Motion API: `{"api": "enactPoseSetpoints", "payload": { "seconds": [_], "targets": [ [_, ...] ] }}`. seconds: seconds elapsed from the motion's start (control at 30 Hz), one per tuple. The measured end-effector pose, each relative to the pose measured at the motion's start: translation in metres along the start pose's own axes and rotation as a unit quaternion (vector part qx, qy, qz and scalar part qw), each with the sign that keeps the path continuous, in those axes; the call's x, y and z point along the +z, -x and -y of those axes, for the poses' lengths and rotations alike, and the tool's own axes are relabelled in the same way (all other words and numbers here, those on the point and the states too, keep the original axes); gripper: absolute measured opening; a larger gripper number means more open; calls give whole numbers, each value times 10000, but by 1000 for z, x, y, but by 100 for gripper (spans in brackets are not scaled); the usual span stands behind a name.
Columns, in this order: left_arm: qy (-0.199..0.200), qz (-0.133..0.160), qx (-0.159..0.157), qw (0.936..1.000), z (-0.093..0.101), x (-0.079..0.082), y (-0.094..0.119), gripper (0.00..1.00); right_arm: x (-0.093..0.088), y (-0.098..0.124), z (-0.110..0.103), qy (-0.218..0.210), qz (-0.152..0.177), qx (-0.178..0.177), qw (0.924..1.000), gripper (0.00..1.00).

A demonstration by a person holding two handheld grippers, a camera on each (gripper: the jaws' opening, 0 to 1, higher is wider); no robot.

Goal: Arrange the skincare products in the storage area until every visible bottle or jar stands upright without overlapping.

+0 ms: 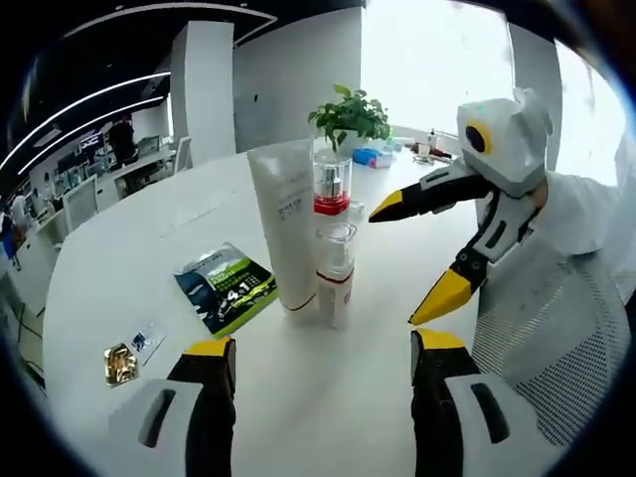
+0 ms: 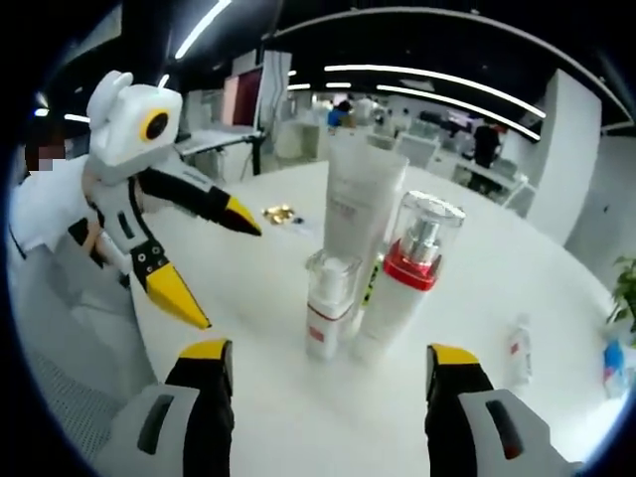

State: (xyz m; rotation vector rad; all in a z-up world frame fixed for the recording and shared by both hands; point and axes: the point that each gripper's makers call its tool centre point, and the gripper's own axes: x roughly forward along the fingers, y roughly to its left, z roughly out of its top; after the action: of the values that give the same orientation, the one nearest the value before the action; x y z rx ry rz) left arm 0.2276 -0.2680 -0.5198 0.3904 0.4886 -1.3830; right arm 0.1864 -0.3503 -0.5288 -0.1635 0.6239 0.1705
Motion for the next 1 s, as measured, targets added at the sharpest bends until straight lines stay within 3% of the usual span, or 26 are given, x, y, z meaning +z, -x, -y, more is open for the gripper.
{"api": "enactPoseSetpoints", "payload": {
  "seconds": [0.17, 0.37, 0.6, 1.0],
  "targets": [
    [-6, 36, 118, 9999, -6, 2, 12, 77, 4, 6, 1, 32, 58, -37, 10000, 83],
    [117, 52, -3, 9999, -2, -1, 24, 80, 5, 14, 3, 151, 51, -95, 9998, 90],
    [159, 186, 362, 9990, -6, 2, 39, 94, 1, 22, 3, 265, -40, -177, 9995, 99],
    [142, 238, 496, 9984, -9, 3, 58, 99, 8, 36, 1, 245, 142, -159, 9995, 100]
  ]
}}
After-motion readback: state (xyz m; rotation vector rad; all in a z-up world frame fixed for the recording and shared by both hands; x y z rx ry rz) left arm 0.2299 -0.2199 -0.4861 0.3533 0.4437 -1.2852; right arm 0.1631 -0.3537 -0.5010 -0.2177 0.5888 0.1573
